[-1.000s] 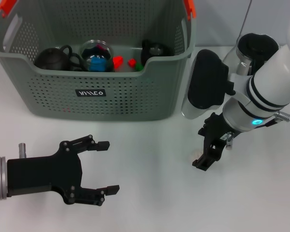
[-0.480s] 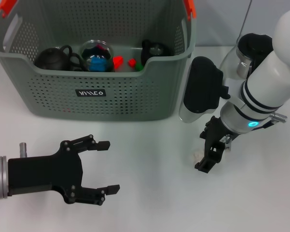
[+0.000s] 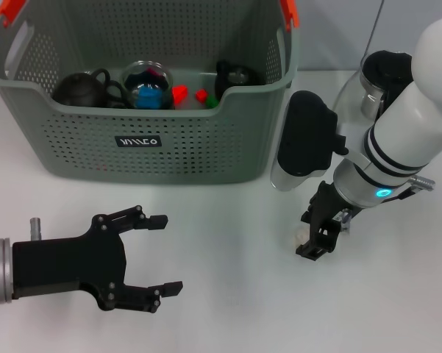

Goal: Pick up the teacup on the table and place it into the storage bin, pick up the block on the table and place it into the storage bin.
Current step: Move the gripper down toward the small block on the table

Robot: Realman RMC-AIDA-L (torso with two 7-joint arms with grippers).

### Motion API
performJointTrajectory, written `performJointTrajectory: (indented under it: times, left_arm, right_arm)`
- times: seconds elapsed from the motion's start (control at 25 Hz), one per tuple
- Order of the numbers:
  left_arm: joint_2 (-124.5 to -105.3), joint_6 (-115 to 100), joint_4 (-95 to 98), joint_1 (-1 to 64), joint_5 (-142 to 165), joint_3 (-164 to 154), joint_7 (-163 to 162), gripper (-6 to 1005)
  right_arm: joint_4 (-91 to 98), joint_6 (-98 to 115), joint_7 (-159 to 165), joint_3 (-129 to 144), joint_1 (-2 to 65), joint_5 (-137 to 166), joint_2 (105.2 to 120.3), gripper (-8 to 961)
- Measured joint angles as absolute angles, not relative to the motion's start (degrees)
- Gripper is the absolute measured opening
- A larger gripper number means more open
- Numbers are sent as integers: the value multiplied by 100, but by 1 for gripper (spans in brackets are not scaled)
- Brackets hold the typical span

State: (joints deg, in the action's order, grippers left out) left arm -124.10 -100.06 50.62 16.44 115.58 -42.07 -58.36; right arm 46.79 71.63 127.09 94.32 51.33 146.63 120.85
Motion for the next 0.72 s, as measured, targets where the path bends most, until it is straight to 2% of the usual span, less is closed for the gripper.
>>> performJointTrajectory:
  times: [0.4, 0.6, 0.72]
  left_arm:
    - [-12410, -10003, 5045, 1630, 11565, -4210, -5836, 950]
    - [-12410, -10007, 5033, 1626, 11567, -4213, -5836, 949]
    - [-12410, -10009, 5027, 1626, 11567, -4213, -5836, 949]
  right_arm:
    - [4621, 7013, 12708, 9509, 5132, 14611, 12085, 517]
    - [4618, 6996, 12709, 9579, 5134, 14602, 12092, 368]
    - [4616, 6995, 12708, 9580, 5144, 14602, 12093, 373]
